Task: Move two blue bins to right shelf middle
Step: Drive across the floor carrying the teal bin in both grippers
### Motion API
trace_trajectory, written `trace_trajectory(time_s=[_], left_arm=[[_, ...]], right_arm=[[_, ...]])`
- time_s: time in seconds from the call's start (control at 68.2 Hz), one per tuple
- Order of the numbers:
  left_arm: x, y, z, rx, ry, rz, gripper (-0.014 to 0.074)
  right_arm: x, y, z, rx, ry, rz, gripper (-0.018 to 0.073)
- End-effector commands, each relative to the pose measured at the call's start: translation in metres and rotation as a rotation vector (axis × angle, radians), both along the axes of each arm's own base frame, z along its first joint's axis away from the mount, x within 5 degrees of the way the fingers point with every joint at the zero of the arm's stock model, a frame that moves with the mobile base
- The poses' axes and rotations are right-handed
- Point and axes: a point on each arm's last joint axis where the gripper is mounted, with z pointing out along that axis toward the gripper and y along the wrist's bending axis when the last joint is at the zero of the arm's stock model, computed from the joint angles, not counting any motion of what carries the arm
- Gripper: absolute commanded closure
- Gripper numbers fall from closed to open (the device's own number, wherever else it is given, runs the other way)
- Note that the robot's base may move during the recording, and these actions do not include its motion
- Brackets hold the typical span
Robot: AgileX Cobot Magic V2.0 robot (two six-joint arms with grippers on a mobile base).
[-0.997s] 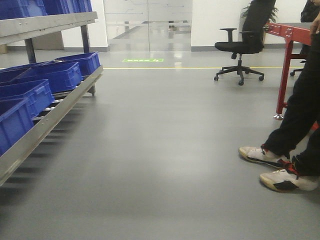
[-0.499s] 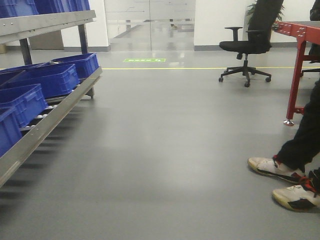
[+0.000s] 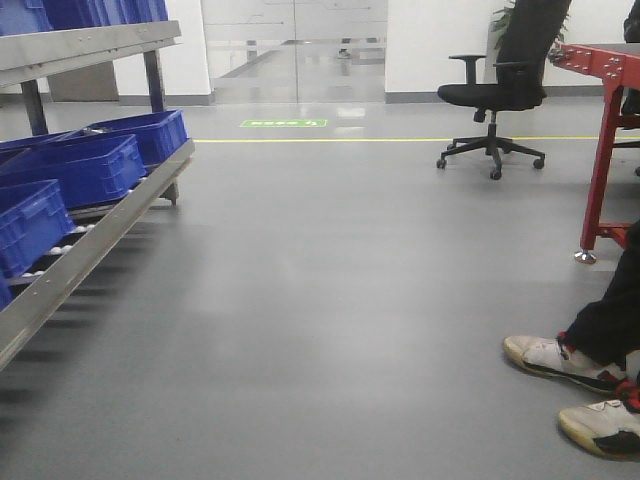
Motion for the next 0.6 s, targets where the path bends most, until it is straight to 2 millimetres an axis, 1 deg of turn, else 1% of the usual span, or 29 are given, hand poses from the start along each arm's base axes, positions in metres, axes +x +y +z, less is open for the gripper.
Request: trace_trajectory(time_s=[0.0, 0.587], left_arm=[[-0.0037, -0.0029, 0.0111, -0.052, -0.067, -0.030, 0.0707], [-0.0035, -0.0025, 0.0111, -0.047, -0.070, -0.028, 0.0707]], right_arm=[[-0.0039, 0.0010, 0.0117, 0.044, -0.065, 0.017, 0.0712], [-0.0039, 0.0010, 0.0117, 0.044, -0.065, 0.017, 0.0712]])
